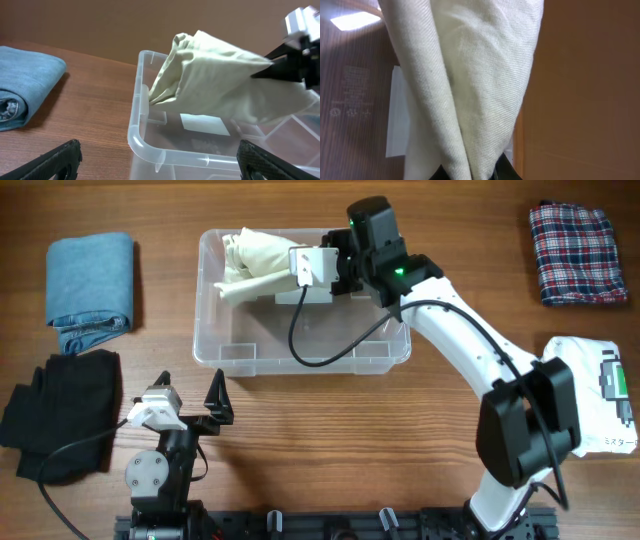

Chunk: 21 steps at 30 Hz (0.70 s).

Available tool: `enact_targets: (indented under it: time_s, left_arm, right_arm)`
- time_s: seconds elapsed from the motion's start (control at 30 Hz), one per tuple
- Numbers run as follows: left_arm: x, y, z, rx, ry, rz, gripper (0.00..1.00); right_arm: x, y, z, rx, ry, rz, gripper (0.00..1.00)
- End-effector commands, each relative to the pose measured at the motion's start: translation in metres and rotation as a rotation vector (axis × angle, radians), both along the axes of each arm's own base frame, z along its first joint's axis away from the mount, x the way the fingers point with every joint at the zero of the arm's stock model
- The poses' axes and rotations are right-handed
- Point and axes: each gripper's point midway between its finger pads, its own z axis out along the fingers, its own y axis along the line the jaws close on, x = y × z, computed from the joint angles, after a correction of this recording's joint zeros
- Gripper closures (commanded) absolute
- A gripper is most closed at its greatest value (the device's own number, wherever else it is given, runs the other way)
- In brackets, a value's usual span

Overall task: Pack container
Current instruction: 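Lift the cream cloth and carry it left over the container, then lower the cream cloth into the container, release, and withdraw right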

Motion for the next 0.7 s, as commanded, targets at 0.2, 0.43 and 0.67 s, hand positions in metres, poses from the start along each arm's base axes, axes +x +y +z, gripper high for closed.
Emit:
enact_targets:
  time_s: [0.2, 0.43, 0.67]
  left_arm:
    - [0.000, 0.003, -0.001, -0.009, -0.002, 0.015, 0.00]
    - [0.000, 0.003, -0.001, -0.009, -0.002, 0.015, 0.00]
    - [0.000, 0.003, -0.001, -0.009, -0.002, 0.015, 0.00]
  right_arm:
    - [0.020, 0.013, -0.013, 0.025, -0.033, 0.016, 0.96]
    - [0.016, 0.015, -0.032, 0.015, 0.017, 0.030, 0.94]
    - [-0.013, 0.021, -0.042, -0.030, 0.113, 0.060, 0.00]
